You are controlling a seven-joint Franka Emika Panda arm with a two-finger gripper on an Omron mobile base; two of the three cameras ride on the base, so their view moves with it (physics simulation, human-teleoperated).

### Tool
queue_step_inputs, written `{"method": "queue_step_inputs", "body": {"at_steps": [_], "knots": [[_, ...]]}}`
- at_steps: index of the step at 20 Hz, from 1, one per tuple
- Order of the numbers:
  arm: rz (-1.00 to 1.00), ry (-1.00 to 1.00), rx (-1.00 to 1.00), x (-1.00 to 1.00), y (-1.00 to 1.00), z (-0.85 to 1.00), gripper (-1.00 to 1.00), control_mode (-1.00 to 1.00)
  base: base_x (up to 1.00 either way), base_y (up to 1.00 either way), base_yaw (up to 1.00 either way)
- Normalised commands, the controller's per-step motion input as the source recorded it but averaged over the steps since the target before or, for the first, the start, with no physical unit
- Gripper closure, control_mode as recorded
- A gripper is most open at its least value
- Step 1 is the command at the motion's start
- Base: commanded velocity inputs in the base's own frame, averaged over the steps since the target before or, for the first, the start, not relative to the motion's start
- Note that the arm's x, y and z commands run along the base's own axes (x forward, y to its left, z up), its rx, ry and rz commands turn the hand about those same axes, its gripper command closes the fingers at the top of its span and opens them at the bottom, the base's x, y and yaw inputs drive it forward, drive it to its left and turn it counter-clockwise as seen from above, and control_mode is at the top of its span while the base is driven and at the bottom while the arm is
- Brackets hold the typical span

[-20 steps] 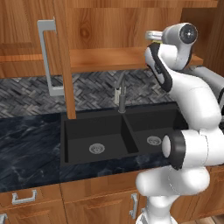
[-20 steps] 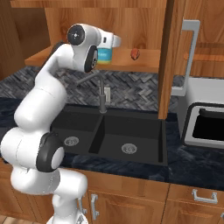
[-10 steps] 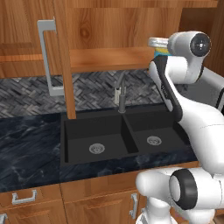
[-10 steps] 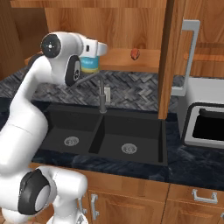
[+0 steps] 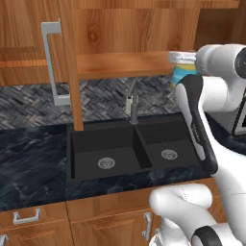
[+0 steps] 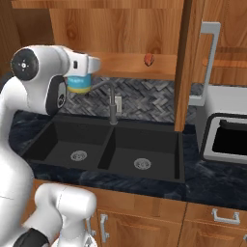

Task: The dining table condiment station is running low on mayonnaise. Refill the condiment station by opening the cabinet and taking the mayonnaise from the cabinet and placing it on the dining table.

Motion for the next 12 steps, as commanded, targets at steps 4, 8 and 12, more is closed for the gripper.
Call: {"method": "queue_step_inputs", "body": {"at_steps": [4,8,12], "knots": [[0.18,0.0,-0.05,-1.0,0.0,0.0,1.0,-1.0,0.0,0.0,0.0],[0.21,0.0,-0.08,-1.0,0.0,0.0,1.0,-1.0,0.0,0.0,0.0],[0.14,0.0,-0.04,-0.69,0.07,-0.01,1.0,-1.0,0.0,0.0,0.0]]}}
